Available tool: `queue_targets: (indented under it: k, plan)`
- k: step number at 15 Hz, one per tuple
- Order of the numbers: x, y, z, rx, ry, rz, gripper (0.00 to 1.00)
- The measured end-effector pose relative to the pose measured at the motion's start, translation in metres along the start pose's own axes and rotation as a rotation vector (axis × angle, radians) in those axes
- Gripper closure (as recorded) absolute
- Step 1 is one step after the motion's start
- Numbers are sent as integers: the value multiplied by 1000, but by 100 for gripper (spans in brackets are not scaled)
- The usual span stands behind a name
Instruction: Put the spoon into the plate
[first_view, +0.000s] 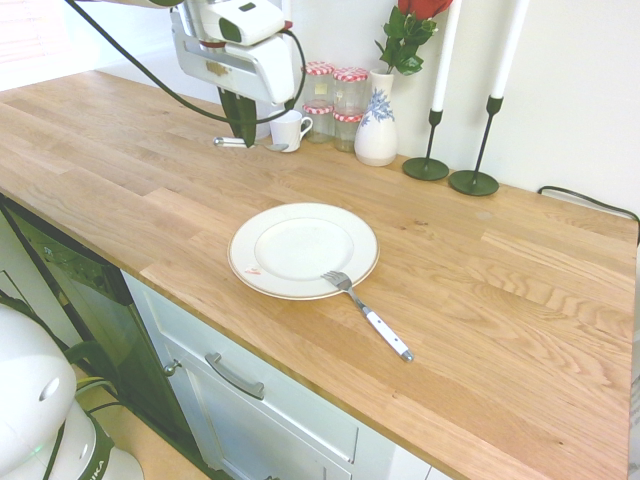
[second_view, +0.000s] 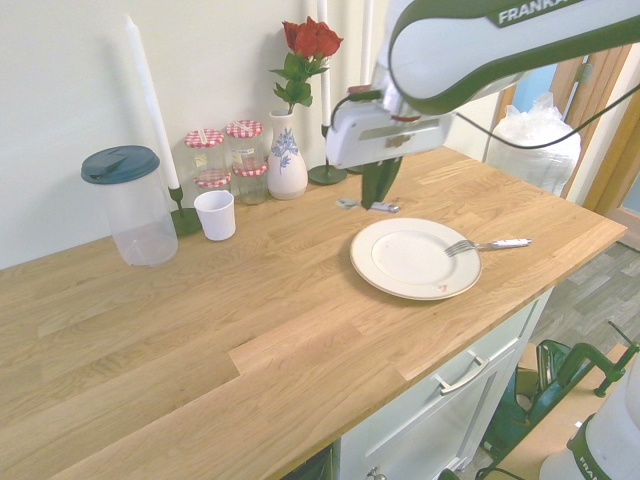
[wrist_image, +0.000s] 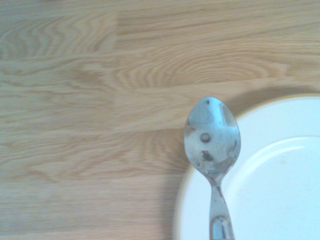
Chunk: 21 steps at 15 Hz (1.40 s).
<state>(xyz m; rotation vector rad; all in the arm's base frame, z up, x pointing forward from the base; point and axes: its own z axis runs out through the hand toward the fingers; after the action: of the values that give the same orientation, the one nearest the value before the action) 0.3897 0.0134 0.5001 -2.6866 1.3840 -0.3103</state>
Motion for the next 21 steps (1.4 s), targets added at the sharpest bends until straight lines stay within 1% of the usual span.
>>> queue_targets:
  k: [3, 6, 9, 13, 16, 19, 20, 21]
  plan:
    - [31, 47, 13, -12, -3, 45, 100]
    - [36, 70, 45, -24, -9, 47, 100]
    - [33, 70, 73, -35, -10, 40, 100]
    - [41, 70, 101, -61, -27, 54, 100]
    - [45, 69, 111, -74, -35, 60, 100]
    - [60, 73, 115, -89, -31, 83, 100]
    - [64, 74, 116, -93, -33, 93, 0]
    - [68, 74, 118, -95, -35, 99, 0]
